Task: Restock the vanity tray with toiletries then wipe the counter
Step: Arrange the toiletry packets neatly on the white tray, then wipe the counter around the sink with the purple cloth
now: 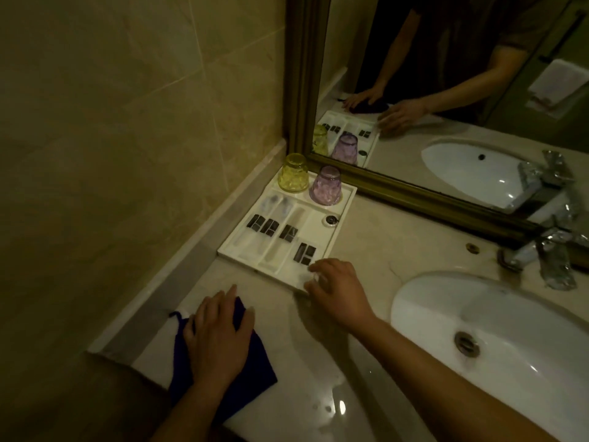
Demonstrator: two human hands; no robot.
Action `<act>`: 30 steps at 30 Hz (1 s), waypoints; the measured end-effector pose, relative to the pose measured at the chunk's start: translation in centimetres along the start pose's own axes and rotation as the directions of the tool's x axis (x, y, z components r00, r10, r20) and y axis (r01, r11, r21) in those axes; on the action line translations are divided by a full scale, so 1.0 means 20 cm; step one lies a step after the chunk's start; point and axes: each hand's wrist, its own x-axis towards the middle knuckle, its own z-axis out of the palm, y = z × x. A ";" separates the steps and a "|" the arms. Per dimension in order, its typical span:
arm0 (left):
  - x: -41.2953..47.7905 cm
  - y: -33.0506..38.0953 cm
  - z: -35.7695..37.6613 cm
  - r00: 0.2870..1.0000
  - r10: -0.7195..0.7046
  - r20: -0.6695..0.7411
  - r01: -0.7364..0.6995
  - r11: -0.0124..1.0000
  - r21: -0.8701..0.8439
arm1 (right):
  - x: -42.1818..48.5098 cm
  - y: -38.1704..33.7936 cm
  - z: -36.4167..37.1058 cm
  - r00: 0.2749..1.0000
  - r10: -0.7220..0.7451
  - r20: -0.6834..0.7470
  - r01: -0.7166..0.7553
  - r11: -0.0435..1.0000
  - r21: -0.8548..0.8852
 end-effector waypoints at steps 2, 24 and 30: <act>0.03 -0.07 -0.08 0.996 -0.005 0.094 0.006 1.000 -0.017 | -0.14 -0.07 0.05 0.999 -0.030 0.042 0.029 0.999 0.015; -0.69 0.37 -0.29 0.805 0.315 0.503 0.389 0.360 -0.848 | -0.99 -0.16 -0.06 1.000 0.008 0.002 -0.007 0.766 0.643; -0.70 0.36 -0.07 0.981 0.163 0.104 -0.091 0.863 -0.497 | -1.45 0.28 -0.38 0.956 0.240 -0.167 -0.095 0.794 0.600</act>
